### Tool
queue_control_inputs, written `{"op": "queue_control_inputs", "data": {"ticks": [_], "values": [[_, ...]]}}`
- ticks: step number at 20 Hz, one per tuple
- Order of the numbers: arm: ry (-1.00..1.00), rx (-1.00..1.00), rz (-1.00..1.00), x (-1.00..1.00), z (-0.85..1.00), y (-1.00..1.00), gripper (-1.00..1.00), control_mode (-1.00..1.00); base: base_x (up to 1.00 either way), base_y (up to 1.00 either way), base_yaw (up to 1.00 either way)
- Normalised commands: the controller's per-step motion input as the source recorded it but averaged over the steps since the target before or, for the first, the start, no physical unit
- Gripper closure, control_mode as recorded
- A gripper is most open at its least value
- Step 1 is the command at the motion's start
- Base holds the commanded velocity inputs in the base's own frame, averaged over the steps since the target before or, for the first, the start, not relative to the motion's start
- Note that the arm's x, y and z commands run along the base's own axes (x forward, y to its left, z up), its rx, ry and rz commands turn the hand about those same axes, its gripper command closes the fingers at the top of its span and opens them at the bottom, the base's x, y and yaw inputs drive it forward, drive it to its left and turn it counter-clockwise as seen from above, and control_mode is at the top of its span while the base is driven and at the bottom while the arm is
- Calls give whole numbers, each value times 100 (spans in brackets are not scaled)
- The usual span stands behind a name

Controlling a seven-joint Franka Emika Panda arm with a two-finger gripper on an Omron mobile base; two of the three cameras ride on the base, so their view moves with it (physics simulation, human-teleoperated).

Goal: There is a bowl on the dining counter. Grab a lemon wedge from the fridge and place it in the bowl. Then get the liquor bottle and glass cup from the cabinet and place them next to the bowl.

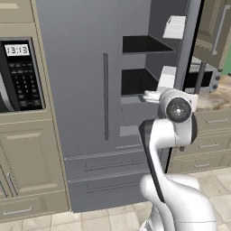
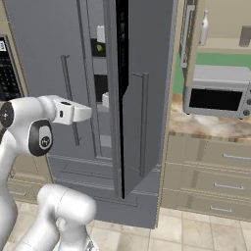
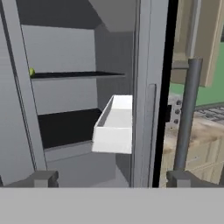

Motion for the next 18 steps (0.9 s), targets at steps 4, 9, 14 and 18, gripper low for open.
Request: {"op": "queue_control_inputs", "data": {"ticks": [4,9,14,18], "values": [[9,-2,-2,100,0,53,-100,-100,0,0,0],[11,-7,-8,100,0,16,-100,-100,0,0,0],[15,-12,-13,80,-4,0,-100,-100,0,0,0],[22,-13,-13,66,-22,-4,-100,-100,0,0,0]]}}
